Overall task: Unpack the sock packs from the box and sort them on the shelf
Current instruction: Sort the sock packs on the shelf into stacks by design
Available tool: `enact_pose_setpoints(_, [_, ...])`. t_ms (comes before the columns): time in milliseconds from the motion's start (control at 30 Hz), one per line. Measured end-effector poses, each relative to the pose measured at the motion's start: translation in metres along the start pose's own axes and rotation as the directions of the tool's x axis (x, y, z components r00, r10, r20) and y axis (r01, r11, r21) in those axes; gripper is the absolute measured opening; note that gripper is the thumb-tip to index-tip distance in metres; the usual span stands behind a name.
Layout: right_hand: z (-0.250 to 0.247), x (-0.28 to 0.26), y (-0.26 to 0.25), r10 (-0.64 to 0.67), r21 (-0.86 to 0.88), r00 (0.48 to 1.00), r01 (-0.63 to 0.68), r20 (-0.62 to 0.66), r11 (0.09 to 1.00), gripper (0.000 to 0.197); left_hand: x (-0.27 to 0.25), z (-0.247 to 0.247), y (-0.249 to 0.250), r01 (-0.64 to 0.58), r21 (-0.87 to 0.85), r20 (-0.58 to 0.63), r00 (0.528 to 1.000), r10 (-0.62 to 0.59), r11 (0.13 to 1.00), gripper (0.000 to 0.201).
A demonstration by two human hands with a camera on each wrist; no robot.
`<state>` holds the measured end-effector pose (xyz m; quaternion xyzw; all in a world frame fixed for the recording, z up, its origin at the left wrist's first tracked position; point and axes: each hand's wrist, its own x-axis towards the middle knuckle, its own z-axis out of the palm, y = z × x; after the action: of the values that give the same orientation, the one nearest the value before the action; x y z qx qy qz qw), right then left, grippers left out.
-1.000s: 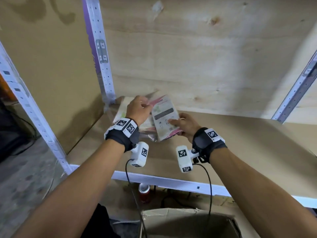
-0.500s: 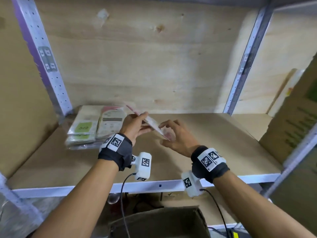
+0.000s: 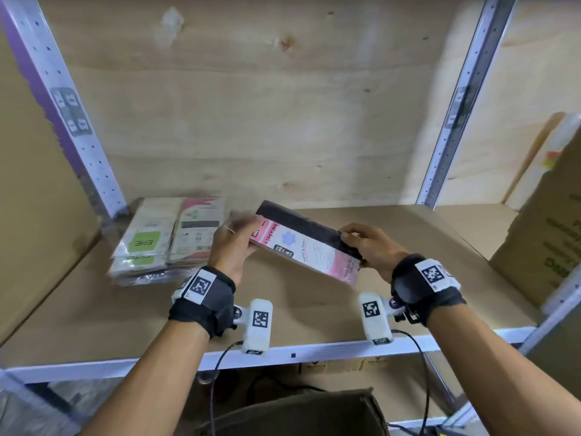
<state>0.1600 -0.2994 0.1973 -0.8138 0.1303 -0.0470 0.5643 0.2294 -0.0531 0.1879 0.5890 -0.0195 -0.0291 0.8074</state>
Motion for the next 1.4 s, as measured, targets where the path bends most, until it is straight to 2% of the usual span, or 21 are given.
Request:
enact_pose_setpoints(67, [-0.006, 0.000, 0.002, 0.009, 0.039, 0.999, -0.010, 0.037, 0.999, 0.014, 0.003, -0.011, 0.004, -0.039, 0.109, -0.052, 0.998, 0.045, 0.993, 0.010])
enact_pose_setpoints(133, [-0.008, 0.001, 0.004, -0.002, 0.057, 0.998, -0.002, 0.058, 0.998, 0.020, 0.005, -0.020, 0.007, -0.049, 0.244, -0.027, 0.998, 0.057, 0.969, 0.016])
enact_pose_setpoints(333, [-0.008, 0.002, 0.007, -0.042, 0.064, 0.998, 0.039, 0.050, 0.997, 0.020, 0.006, -0.024, 0.016, -0.015, 0.576, 0.055, 0.998, -0.020, 0.818, 0.029])
enact_pose_setpoints(400, [-0.005, 0.002, 0.008, -0.038, 0.056, 0.998, 0.036, 0.040, 0.998, 0.018, 0.003, -0.018, 0.015, -0.075, 0.683, 0.054, 0.997, 0.053, 0.726, 0.036])
enact_pose_setpoints(467, [-0.003, 0.003, 0.011, -0.021, 0.067, 1.000, 0.021, 0.007, 0.998, 0.016, 0.003, -0.014, 0.011, -0.182, 0.771, 0.065, 0.976, 0.208, 0.610, 0.049])
enact_pose_setpoints(500, [-0.002, 0.003, 0.013, -0.008, 0.092, 1.000, 0.009, -0.005, 0.996, 0.016, 0.002, -0.011, 0.010, -0.219, 0.779, 0.069, 0.961, 0.267, 0.587, 0.054])
enact_pose_setpoints(533, [-0.001, 0.003, 0.014, 0.007, 0.128, 1.000, -0.006, -0.005, 0.992, 0.016, 0.000, -0.008, 0.009, -0.236, 0.763, 0.065, 0.954, 0.292, 0.602, 0.057])
enact_pose_setpoints(567, [0.000, 0.003, 0.016, 0.024, 0.173, 1.000, -0.025, 0.008, 0.985, 0.017, 0.000, -0.005, 0.008, -0.231, 0.710, 0.051, 0.959, 0.278, 0.665, 0.057])
enact_pose_setpoints(600, [0.000, 0.002, 0.018, 0.041, 0.222, 0.999, -0.047, 0.033, 0.974, 0.017, -0.001, -0.002, 0.008, -0.196, 0.595, 0.033, 0.975, 0.220, 0.780, 0.055])
enact_pose_setpoints(667, [0.002, 0.000, 0.021, 0.056, 0.323, 0.993, -0.088, 0.108, 0.942, 0.018, -0.006, 0.004, 0.010, -0.038, 0.190, 0.076, 0.997, 0.024, 0.981, 0.049])
enact_pose_setpoints(700, [0.003, -0.001, 0.022, 0.051, 0.373, 0.987, -0.104, 0.151, 0.922, 0.019, -0.009, 0.006, 0.011, 0.042, 0.009, 0.128, 0.991, -0.043, 0.999, 0.045])
enact_pose_setpoints(767, [0.005, -0.003, 0.023, 0.027, 0.457, 0.974, -0.129, 0.223, 0.880, 0.020, -0.012, 0.008, 0.013, 0.129, -0.134, 0.221, 0.970, -0.098, 0.983, 0.039])
enact_pose_setpoints(833, [0.008, -0.003, 0.022, 0.003, 0.485, 0.970, -0.124, 0.242, 0.865, 0.021, -0.014, 0.009, 0.013, 0.135, -0.176, 0.277, 0.957, -0.082, 0.975, 0.041])
enact_pose_setpoints(900, [0.007, -0.001, 0.022, -0.003, 0.469, 0.979, -0.095, 0.204, 0.878, 0.020, -0.013, 0.010, 0.015, 0.094, -0.118, 0.208, 0.976, -0.068, 0.989, 0.045])
enact_pose_setpoints(967, [0.003, 0.001, 0.024, 0.006, 0.426, 0.992, -0.060, 0.128, 0.903, 0.019, -0.012, 0.009, 0.017, -0.045, 0.122, 0.086, 0.996, 0.035, 0.991, 0.056])
enact_pose_setpoints(1033, [-0.003, 0.002, 0.026, 0.017, 0.384, 0.997, -0.044, 0.073, 0.922, 0.018, -0.007, 0.004, 0.016, -0.151, 0.353, 0.053, 0.988, 0.142, 0.923, 0.060])
enact_pose_setpoints(1100, [-0.007, 0.002, 0.026, 0.010, 0.372, 0.997, -0.038, 0.075, 0.927, 0.018, -0.005, 0.001, 0.013, -0.180, 0.422, 0.062, 0.984, 0.169, 0.889, 0.057])
enact_pose_setpoints(1167, [-0.008, 0.001, 0.026, -0.018, 0.379, 0.994, -0.026, 0.112, 0.925, 0.018, -0.006, 0.004, 0.012, -0.138, 0.308, 0.083, 0.990, 0.118, 0.941, 0.055])
enact_pose_setpoints(1267, [-0.009, 0.000, 0.027, -0.039, 0.433, 0.982, -0.047, 0.187, 0.900, 0.021, -0.014, 0.014, 0.014, 0.068, -0.028, 0.230, 0.971, -0.060, 0.997, 0.045])
enact_pose_setpoints(1333, [-0.010, -0.001, 0.028, -0.024, 0.432, 0.976, -0.075, 0.218, 0.899, 0.023, -0.012, 0.017, 0.014, 0.105, -0.080, 0.267, 0.960, -0.081, 0.991, 0.043])
enact_pose_setpoints(1400, [-0.014, -0.002, 0.029, -0.007, 0.419, 0.976, -0.087, 0.217, 0.904, 0.022, -0.010, 0.014, 0.015, 0.094, -0.107, 0.228, 0.971, -0.067, 0.990, 0.050])
